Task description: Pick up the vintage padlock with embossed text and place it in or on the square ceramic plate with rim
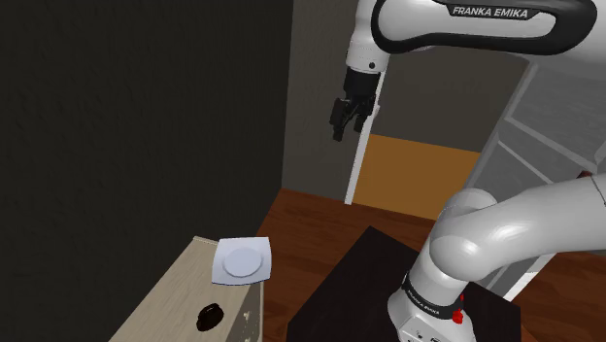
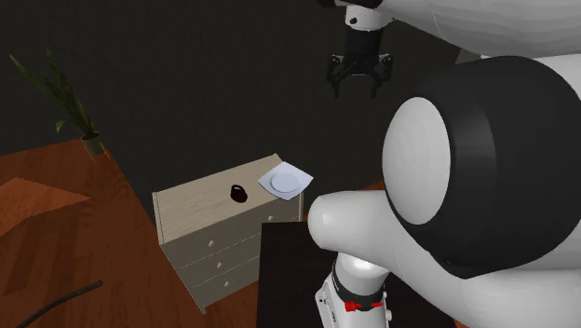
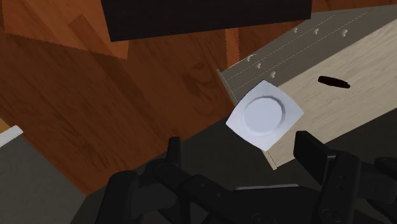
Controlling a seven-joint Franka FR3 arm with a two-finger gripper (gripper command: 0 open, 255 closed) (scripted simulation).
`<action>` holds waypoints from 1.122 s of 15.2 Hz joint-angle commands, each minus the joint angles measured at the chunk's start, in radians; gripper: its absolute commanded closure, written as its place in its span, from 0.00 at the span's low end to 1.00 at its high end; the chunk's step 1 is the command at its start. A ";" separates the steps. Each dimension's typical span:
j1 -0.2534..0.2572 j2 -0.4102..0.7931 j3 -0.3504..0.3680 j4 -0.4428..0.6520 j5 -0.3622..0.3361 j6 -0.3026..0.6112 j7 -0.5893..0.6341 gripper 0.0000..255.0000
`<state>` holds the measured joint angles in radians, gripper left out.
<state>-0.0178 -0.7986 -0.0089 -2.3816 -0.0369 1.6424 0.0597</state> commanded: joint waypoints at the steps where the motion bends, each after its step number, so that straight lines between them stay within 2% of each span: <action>1: 0.000 0.000 0.000 0.000 0.000 0.000 0.000 0.00; 9: 0.056 0.020 0.101 -0.200 0.088 0.246 0.111 0.00; 17: 0.118 0.157 0.221 -0.317 0.175 0.534 0.221 0.00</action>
<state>0.0871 -0.6691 0.1848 -2.6884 0.1220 2.1300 0.2539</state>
